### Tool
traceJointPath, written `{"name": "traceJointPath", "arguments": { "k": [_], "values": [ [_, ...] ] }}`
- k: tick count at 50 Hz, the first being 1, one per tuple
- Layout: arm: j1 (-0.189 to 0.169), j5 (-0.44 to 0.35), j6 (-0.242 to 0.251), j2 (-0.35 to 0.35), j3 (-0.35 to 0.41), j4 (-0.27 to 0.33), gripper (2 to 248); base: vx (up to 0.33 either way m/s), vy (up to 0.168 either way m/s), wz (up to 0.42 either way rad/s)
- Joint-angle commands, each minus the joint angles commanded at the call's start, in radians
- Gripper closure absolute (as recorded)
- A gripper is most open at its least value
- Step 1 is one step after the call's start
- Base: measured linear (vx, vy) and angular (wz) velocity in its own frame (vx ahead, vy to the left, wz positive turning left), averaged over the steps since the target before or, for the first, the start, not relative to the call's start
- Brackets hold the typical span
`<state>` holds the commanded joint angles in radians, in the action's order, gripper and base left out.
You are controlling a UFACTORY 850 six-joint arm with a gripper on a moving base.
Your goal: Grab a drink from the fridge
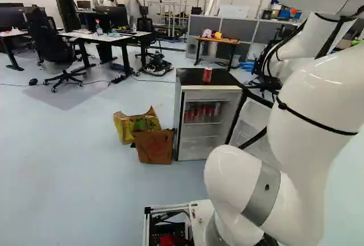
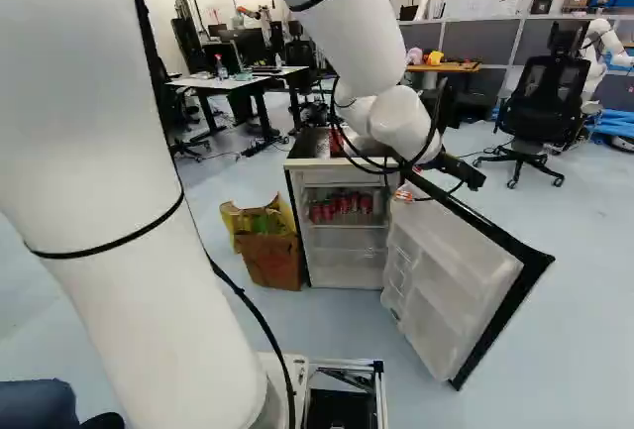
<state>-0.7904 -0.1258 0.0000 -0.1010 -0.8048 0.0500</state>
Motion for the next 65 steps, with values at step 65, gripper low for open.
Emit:
{"name": "traceJointPath", "arguments": {
  "k": [65],
  "values": [
    [-0.099, 0.156, 0.000, -0.270, -0.313, -0.074, 3, 0.000, 0.000, 0.000]
  ]
}}
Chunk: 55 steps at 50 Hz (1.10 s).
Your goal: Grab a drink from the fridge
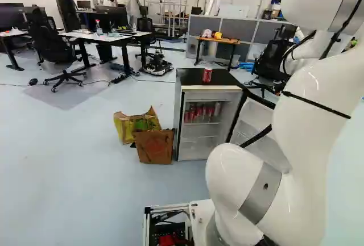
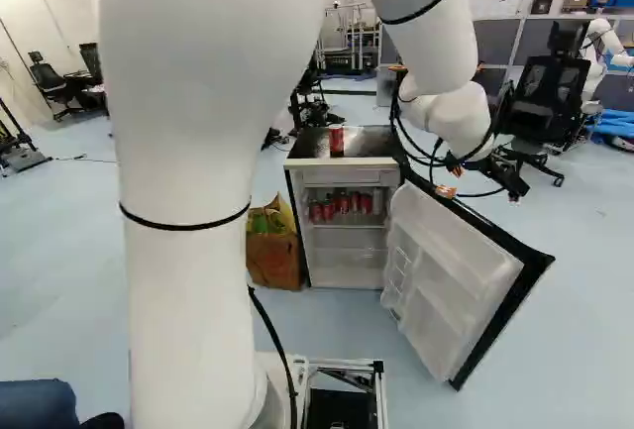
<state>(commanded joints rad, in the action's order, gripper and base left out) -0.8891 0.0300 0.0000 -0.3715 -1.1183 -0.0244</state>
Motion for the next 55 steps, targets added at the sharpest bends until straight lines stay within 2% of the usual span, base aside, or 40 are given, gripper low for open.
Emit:
{"name": "traceJointPath", "arguments": {
  "k": [28, 55],
  "values": [
    [-0.019, 0.155, 0.000, -0.131, -0.169, -0.033, 3, 0.000, 0.000, 0.000],
    [-0.029, 0.315, 0.000, -0.256, -0.340, -0.033, 3, 0.000, 0.000, 0.000]
  ]
}}
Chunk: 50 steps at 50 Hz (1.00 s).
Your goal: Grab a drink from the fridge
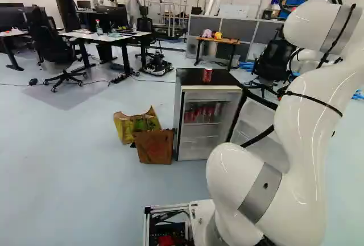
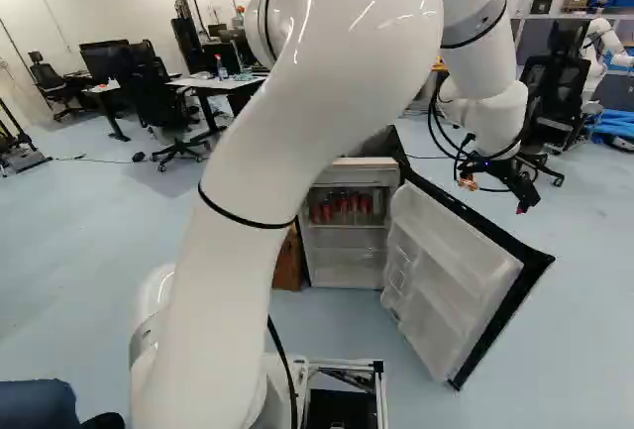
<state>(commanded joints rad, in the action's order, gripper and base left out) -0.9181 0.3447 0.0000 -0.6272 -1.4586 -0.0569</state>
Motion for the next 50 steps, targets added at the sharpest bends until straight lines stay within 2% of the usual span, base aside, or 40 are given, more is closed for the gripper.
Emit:
{"name": "traceJointPath", "arguments": {
  "k": [16, 50],
  "values": [
    [-0.003, 0.085, 0.000, -0.061, -0.088, 0.000, 3, 0.000, 0.000, 0.000],
    [-0.002, 0.087, 0.000, -0.132, -0.123, 0.000, 3, 0.000, 0.000, 0.000]
  ]
}}
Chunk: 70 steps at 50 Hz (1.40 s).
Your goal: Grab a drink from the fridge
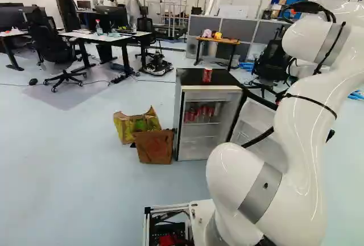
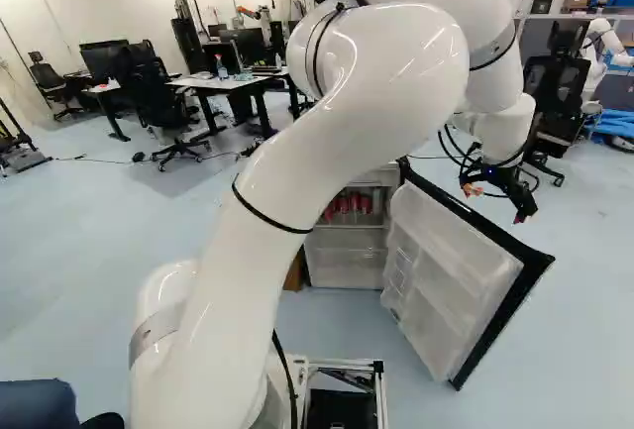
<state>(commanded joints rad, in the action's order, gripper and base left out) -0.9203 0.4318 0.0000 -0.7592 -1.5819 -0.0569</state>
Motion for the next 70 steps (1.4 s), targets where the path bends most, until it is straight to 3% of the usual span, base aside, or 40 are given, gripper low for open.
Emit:
{"name": "traceJointPath", "arguments": {
  "k": [23, 70],
  "values": [
    [-0.003, 0.000, 0.000, -0.001, 0.008, 0.000, 3, 0.000, 0.000, 0.000],
    [-0.013, 0.000, 0.000, 0.084, 0.137, 0.000, 3, 0.000, 0.000, 0.000]
  ]
}}
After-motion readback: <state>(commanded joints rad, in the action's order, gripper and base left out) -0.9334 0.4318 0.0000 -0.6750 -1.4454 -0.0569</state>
